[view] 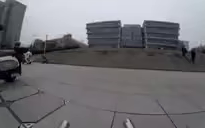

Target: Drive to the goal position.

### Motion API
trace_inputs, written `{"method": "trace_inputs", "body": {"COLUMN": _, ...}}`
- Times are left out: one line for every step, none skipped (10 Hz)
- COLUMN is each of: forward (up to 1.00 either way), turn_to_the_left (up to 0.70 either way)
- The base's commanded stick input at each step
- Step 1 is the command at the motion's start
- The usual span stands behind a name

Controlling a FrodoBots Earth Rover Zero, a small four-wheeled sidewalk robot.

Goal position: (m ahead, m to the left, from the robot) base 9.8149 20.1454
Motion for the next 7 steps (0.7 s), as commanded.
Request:
{"method": "trace_inputs", "body": {"forward": 0.85, "turn_to_the_left": 0.05}}
{"method": "trace_inputs", "body": {"forward": 0.85, "turn_to_the_left": 0.00}}
{"method": "trace_inputs", "body": {"forward": 0.85, "turn_to_the_left": 0.00}}
{"method": "trace_inputs", "body": {"forward": 0.85, "turn_to_the_left": 0.00}}
{"method": "trace_inputs", "body": {"forward": 0.85, "turn_to_the_left": 0.00}}
{"method": "trace_inputs", "body": {"forward": 0.85, "turn_to_the_left": 0.00}}
{"method": "trace_inputs", "body": {"forward": 0.85, "turn_to_the_left": 0.00}}
